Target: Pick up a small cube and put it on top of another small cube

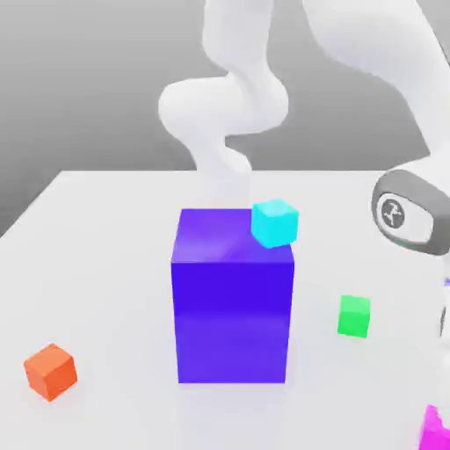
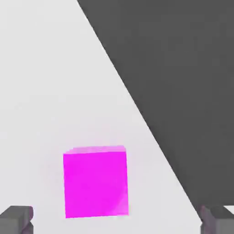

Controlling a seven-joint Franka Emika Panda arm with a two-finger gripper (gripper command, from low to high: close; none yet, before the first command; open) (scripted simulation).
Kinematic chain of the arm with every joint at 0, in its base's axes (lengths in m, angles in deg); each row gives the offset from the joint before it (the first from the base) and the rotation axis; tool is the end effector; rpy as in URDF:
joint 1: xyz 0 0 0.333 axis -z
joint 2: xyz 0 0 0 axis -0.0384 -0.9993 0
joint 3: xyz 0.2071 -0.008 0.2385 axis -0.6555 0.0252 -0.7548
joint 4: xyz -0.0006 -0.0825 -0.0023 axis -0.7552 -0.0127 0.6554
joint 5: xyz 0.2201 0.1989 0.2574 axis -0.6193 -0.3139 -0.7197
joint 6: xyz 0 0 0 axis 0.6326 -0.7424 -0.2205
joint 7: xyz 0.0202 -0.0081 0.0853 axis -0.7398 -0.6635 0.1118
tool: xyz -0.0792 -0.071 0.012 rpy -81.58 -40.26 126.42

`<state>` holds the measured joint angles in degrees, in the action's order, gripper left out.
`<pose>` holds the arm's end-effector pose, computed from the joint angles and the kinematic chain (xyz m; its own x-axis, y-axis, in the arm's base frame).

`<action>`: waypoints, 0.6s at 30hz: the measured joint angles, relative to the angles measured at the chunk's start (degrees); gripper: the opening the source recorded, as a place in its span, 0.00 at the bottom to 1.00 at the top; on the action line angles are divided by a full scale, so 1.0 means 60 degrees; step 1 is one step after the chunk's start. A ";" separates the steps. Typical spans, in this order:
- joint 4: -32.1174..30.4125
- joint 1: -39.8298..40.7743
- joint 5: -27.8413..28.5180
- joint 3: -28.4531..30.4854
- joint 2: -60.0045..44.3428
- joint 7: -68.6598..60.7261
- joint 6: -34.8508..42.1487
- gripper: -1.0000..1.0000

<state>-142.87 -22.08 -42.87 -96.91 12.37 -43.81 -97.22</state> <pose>0.4916 0.2813 0.1678 0.9521 0.3058 0.0041 0.3058 -0.9521 -0.0002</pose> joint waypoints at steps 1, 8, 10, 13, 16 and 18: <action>0.0078 -0.0072 0.0091 0.0080 -0.0345 0.0051 -0.0247 0.50; 0.0193 -0.0181 0.0205 0.0207 -0.0842 0.0123 -0.0607 0.00; 0.0120 -0.0121 0.0126 0.0126 -0.0538 0.0063 -0.0372 0.00; -0.0122 0.0032 -0.0154 -0.0094 0.0383 -0.0137 0.0303 0.00; -0.1005 0.0151 -0.0650 -0.0540 0.1335 -0.0462 0.0350 0.00; -0.1685 0.0208 -0.1024 -0.0856 0.1973 -0.0706 0.0288 0.00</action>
<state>-152.98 -20.83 -49.02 -102.05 24.20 -48.05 -95.50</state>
